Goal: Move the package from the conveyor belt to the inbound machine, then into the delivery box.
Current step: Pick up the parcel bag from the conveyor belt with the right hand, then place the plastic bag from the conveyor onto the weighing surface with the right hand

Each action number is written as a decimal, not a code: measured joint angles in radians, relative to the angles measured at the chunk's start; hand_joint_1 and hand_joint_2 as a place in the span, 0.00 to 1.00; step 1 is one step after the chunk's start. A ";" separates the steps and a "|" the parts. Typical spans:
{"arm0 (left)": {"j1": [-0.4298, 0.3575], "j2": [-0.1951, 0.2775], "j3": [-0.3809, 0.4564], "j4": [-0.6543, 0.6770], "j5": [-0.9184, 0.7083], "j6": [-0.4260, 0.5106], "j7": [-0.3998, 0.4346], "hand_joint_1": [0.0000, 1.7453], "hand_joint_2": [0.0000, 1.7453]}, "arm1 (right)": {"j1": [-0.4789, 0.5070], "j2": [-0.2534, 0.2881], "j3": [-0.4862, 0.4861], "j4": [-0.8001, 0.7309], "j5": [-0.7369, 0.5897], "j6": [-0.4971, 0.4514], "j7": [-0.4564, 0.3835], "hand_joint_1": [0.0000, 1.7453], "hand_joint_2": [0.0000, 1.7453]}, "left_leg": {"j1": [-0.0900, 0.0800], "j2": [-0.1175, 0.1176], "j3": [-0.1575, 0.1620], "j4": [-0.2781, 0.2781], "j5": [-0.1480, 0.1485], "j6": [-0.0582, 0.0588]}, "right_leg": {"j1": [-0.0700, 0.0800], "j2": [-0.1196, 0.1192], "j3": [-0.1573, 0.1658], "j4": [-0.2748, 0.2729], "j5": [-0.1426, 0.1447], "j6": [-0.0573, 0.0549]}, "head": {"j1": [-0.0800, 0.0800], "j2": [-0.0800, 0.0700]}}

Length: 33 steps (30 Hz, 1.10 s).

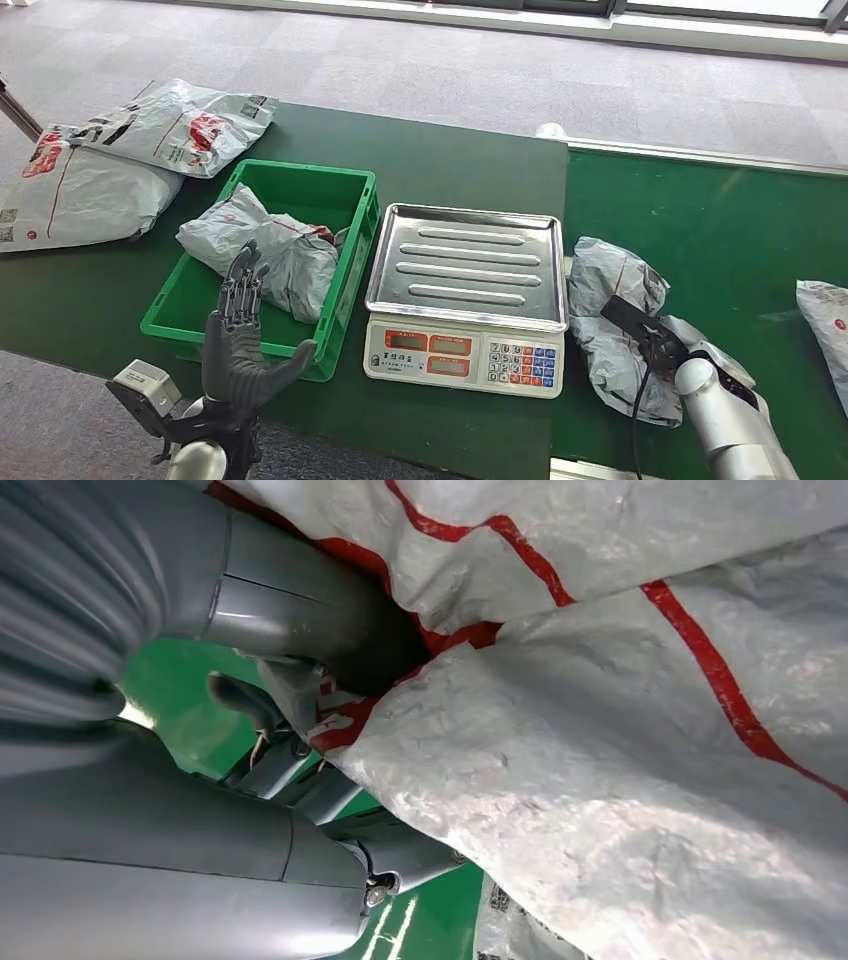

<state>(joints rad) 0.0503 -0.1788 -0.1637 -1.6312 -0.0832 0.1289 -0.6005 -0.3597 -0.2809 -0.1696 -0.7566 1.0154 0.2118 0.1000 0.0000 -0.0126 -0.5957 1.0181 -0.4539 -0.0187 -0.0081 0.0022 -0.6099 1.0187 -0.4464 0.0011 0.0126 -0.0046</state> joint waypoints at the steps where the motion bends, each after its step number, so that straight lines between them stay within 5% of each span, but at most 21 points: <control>1: 0.000 0.000 0.000 0.000 0.000 -0.002 0.000 0.00 1.00 | 0.000 -0.001 0.005 0.001 -0.003 0.000 -0.002 1.00 1.00 | 0.000 0.000 0.000 0.000 0.000 0.000 | 0.000 0.000 0.000 0.000 0.000 0.000 | 0.000 0.000; 7: 0.002 0.000 0.000 0.000 -0.001 -0.007 0.000 0.00 1.00 | 0.001 -0.004 0.026 0.002 -0.024 -0.014 -0.022 1.00 1.00 | 0.000 0.000 0.000 0.000 0.000 0.001 | 0.000 0.000 0.001 0.000 0.000 0.000 | 0.000 0.000; 9: 0.015 0.000 0.001 -0.009 -0.002 0.000 -0.008 0.00 1.00 | 0.013 0.002 0.023 -0.022 -0.072 -0.104 -0.093 1.00 1.00 | 0.000 0.000 -0.002 0.000 0.000 0.001 | 0.000 -0.001 0.002 0.000 0.000 0.000 | 0.000 0.000; 11: 0.040 -0.001 0.002 -0.031 -0.002 0.007 -0.020 0.00 1.00 | 0.039 0.027 0.003 -0.107 -0.205 -0.339 -0.246 1.00 1.00 | -0.001 0.000 -0.004 0.000 0.000 0.001 | -0.001 0.000 -0.001 0.001 0.000 0.000 | 0.000 0.000; 14: 0.056 -0.004 0.004 -0.048 0.003 0.010 -0.031 0.00 1.00 | 0.080 0.088 -0.054 -0.326 -0.532 -0.815 -0.565 1.00 1.00 | -0.001 -0.002 -0.003 0.000 0.000 0.000 | -0.001 -0.002 -0.004 0.001 -0.001 0.000 | 0.000 0.000; 16: 0.055 -0.005 0.004 -0.047 0.008 0.014 -0.034 0.00 1.00 | 0.105 0.130 -0.098 -0.467 -0.658 -1.013 -0.693 1.00 1.00 | 0.000 -0.006 -0.003 0.000 0.000 -0.001 | 0.001 -0.006 -0.001 0.001 -0.002 -0.001 | 0.000 0.000; 23: 0.049 -0.005 0.004 -0.044 0.018 0.025 -0.039 0.00 1.00 | 0.165 0.221 -0.201 -0.721 -0.702 -0.919 -0.793 1.00 1.00 | 0.001 -0.002 -0.001 -0.001 -0.002 -0.003 | 0.001 -0.002 -0.002 0.000 -0.003 -0.002 | 0.000 0.000; 33: 0.046 -0.004 0.004 -0.035 0.023 0.029 -0.047 0.00 1.00 | 0.206 0.302 -0.262 -0.881 -0.680 -0.913 -0.802 1.00 1.00 | 0.000 -0.002 0.000 -0.001 -0.002 -0.003 | 0.000 -0.001 -0.001 0.001 -0.003 -0.002 | 0.000 0.000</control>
<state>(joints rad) 0.0968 -0.1831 -0.1600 -1.6657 -0.0604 0.1579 -0.6476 -0.1539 0.0208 -0.4319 -1.6377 0.3354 -0.7014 -0.7016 0.0004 -0.0143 -0.5961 1.0169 -0.4557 -0.0215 -0.0079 0.0013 -0.6110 1.0192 -0.4494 -0.0008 0.0126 -0.0046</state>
